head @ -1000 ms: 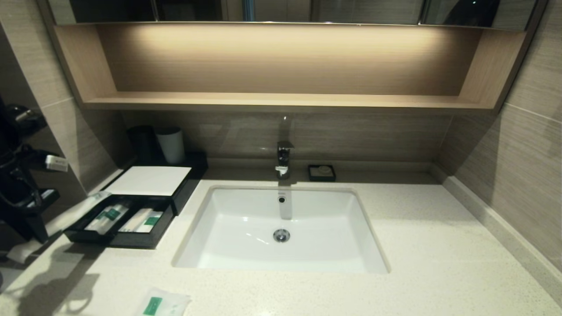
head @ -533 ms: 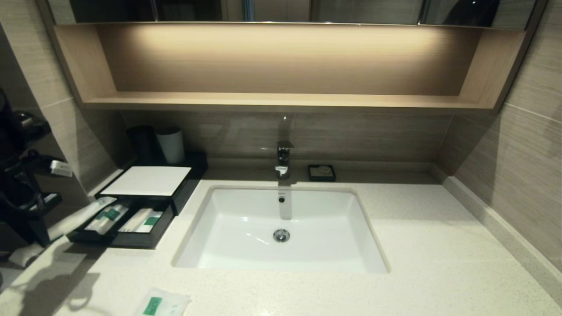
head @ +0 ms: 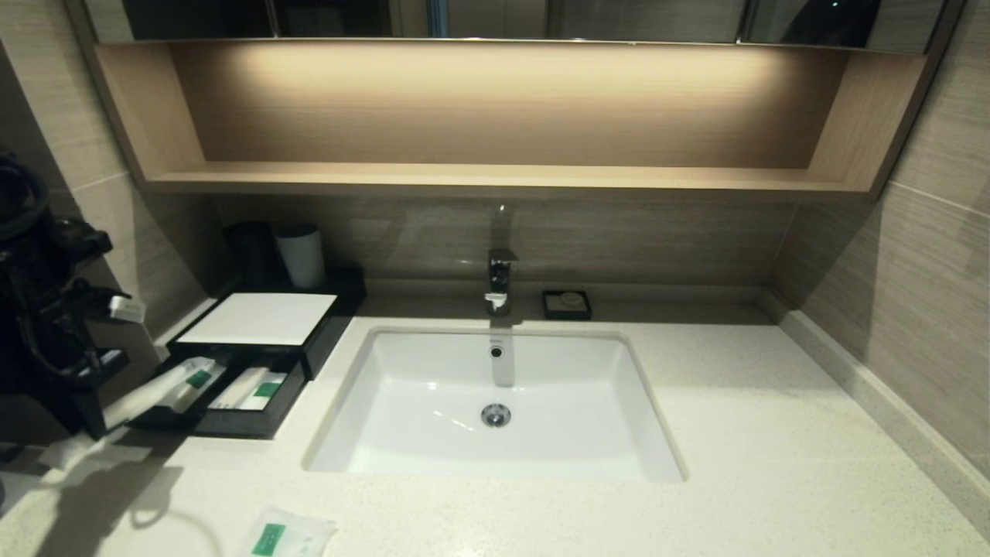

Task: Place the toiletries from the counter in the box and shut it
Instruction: Place the bathroom toiletry into the drawer

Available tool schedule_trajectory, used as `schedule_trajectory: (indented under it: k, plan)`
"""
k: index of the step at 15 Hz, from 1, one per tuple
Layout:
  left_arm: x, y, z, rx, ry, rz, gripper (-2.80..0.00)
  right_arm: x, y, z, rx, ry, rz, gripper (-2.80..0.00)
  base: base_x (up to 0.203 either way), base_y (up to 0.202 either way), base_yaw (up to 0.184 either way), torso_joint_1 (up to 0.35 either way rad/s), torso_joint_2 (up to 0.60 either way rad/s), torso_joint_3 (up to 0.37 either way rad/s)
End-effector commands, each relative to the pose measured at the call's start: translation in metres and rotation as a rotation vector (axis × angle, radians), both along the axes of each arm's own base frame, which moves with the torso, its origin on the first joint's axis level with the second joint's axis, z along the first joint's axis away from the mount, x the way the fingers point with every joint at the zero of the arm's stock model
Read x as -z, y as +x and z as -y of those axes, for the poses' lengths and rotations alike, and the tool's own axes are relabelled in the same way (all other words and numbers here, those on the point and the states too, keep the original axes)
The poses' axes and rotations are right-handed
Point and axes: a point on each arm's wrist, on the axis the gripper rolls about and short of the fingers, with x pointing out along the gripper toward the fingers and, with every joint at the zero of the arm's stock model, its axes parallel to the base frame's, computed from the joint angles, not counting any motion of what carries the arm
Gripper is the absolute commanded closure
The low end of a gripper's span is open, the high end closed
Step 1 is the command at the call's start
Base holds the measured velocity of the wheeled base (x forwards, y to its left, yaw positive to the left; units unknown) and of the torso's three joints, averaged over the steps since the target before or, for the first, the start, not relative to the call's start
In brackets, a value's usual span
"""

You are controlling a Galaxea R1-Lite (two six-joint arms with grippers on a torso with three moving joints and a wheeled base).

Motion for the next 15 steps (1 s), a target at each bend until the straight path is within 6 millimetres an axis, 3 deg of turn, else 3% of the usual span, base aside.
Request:
schedule_trajectory:
  k: [1, 15]
  plan:
    - [0.007, 0.005, -0.001, 0.002, -0.006, -0.016, 0.0, 0.0, 0.0, 0.0, 0.0, -0.001, 0.0, 0.0, 0.0, 0.0, 0.0, 0.0, 0.0, 0.0]
    - [0.024, 0.028, -0.005, 0.017, 0.034, 0.058, 0.0, 0.0, 0.0, 0.0, 0.0, 0.0, 0.0, 0.0, 0.0, 0.0, 0.0, 0.0, 0.0, 0.0]
